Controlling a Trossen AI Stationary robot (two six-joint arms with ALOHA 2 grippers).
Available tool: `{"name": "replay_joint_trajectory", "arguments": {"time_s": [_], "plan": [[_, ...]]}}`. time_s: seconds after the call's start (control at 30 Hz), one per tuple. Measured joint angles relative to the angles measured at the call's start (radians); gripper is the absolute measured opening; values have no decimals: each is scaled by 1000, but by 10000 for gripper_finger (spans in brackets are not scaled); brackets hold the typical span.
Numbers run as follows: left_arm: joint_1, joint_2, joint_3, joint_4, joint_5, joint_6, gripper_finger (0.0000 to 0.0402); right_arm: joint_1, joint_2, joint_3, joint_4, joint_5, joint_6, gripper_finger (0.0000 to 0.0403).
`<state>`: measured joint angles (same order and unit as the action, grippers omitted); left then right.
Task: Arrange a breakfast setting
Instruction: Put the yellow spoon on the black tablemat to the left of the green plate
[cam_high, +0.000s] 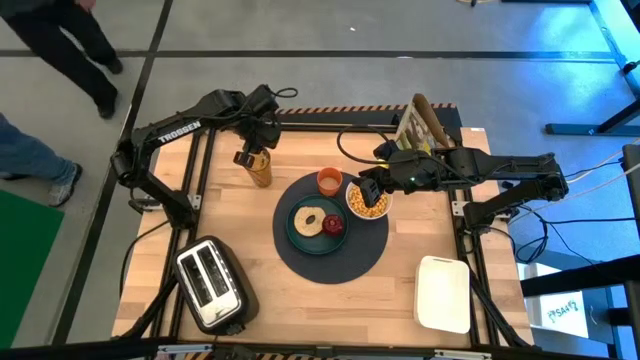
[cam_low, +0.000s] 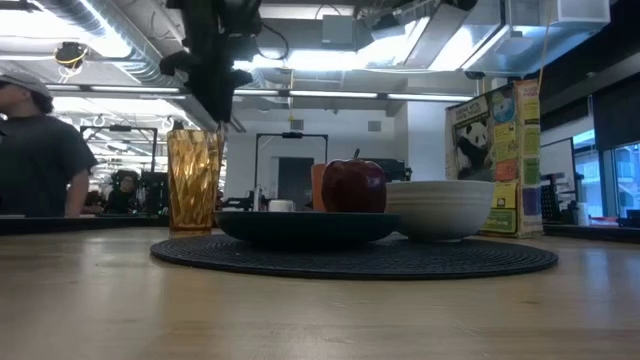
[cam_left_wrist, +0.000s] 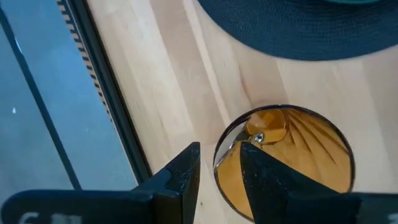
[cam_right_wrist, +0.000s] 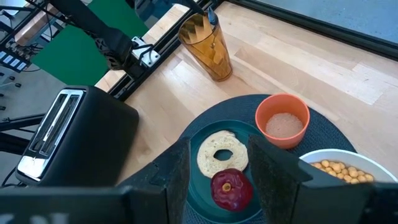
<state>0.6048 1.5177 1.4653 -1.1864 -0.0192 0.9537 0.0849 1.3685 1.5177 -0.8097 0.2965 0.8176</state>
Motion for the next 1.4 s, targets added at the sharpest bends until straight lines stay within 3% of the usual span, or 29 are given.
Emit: {"name": "replay_joint_trajectory", "arguments": {"time_s": [0.23,0.47,0.8,1.23,1.4], "plan": [[-1,0,-36,15,-46,12,90,0,0,0,0,9,1,150],[-1,0,-37,40,-48,10,10,0,0,0,0,26,0,150],[-11,1,-21,12,-108,26,4,0,0,0,0,33,0,150],[-52,1,217,-166,-182,19,1,0,0,0,1,36,-11,150],[-115,1,389,-232,-208,-109,1,0,0,-1,52,73,-41,150]]}}
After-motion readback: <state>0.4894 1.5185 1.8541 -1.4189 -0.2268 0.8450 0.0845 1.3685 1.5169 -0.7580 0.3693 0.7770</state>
